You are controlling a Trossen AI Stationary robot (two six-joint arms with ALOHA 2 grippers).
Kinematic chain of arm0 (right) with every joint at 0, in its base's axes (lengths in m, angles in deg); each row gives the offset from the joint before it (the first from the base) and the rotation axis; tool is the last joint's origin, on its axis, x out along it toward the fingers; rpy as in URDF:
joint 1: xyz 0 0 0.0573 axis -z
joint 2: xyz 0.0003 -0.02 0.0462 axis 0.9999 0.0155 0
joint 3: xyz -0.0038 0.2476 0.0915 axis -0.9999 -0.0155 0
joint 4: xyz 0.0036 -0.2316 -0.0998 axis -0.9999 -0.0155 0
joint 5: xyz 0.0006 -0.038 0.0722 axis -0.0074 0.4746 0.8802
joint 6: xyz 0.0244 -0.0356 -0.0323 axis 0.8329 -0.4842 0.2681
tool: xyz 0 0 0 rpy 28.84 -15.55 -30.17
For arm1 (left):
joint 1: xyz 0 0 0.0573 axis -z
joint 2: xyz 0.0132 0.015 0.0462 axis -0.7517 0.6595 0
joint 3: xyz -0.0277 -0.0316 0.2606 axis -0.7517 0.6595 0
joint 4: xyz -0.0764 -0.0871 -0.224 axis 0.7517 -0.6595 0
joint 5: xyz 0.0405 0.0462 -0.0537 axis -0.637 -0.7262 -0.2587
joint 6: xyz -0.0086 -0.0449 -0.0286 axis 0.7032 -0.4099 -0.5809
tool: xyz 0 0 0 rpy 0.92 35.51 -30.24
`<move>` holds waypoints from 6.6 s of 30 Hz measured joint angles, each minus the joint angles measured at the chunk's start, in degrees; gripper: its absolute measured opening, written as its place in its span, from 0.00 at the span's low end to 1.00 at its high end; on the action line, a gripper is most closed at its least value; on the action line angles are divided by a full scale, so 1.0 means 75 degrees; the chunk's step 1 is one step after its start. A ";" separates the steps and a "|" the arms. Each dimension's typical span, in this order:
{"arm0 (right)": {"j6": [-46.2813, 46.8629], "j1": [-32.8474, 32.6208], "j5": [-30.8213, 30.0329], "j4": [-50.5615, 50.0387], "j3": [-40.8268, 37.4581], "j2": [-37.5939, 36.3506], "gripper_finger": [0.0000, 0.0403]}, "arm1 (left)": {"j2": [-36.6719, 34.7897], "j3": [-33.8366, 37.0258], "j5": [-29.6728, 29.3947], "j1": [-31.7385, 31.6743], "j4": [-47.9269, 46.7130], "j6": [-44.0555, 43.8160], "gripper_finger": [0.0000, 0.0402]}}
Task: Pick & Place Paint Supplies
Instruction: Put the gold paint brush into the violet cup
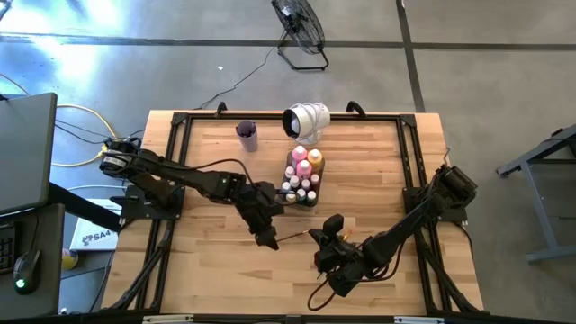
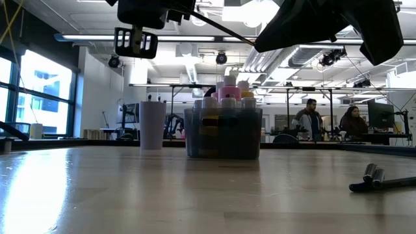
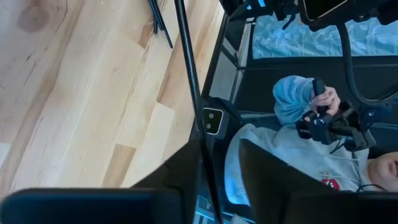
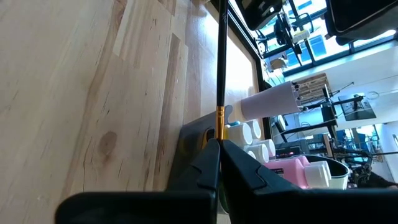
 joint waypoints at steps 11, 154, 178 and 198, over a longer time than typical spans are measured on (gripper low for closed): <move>-0.0049 -0.0010 -0.0051 -0.0006 0.0000 -0.0015 0.01 | 0.0000 0.0012 -0.0090 -0.0003 -0.0103 -0.0055 0.02; 0.4625 0.0276 0.3892 0.1281 -0.0003 -0.2013 0.01 | 0.0458 0.0000 -0.1524 0.0248 0.4627 0.7670 0.47; 0.4538 0.0851 0.4387 0.1300 -0.0003 -0.1851 0.01 | 0.0497 0.0000 -0.1997 0.0367 0.5614 0.7326 0.47; 0.4457 0.0901 0.4402 0.1241 -0.0004 -0.1853 0.01 | 0.1102 -0.0099 -0.1984 0.0350 0.6509 0.7115 0.26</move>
